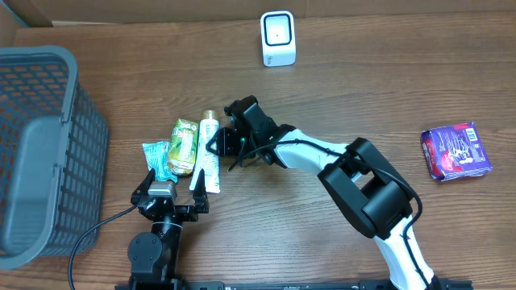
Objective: Scan the item barcode
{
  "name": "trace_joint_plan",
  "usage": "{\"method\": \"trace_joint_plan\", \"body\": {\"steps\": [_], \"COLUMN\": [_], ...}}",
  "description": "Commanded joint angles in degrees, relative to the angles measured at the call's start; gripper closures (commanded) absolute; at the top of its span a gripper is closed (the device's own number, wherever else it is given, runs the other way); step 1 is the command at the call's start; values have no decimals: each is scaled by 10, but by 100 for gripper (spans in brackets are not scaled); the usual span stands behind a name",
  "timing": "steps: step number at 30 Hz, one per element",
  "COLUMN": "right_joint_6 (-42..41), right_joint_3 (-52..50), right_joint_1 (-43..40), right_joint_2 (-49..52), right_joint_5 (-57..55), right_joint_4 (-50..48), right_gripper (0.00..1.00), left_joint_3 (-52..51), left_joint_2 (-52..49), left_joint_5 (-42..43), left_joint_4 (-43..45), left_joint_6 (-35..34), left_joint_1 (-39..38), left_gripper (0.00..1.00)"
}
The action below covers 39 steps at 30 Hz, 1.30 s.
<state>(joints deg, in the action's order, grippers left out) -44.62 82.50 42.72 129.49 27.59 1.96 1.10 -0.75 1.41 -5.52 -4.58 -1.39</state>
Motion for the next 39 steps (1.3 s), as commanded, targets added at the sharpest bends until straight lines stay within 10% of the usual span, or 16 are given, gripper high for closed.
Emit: {"method": "trace_joint_plan", "body": {"steps": [1,6,22,31,39], "right_joint_6": [-8,-8,203,207,239], "right_joint_3": [12,12,10,-88,-88], "right_joint_1": [1,-9,-143,-238,-249], "right_joint_2": [4,3,-120,-118,-123], "right_joint_5": [-12,-22,-58,26,36], "right_joint_4": [3,22,378,343,348], "right_gripper": [70,96,96,96,58], "left_joint_3": [-4,-4,-4,-4,-4], "left_joint_2": [5,5,5,5,5], "left_joint_5": [-4,-4,-4,-4,-4], "left_joint_4": [2,2,2,2,2], "left_joint_6": [-10,-10,-10,-10,-10], "left_joint_1": [4,4,4,4,4], "left_gripper": [0,0,0,1,0]}}
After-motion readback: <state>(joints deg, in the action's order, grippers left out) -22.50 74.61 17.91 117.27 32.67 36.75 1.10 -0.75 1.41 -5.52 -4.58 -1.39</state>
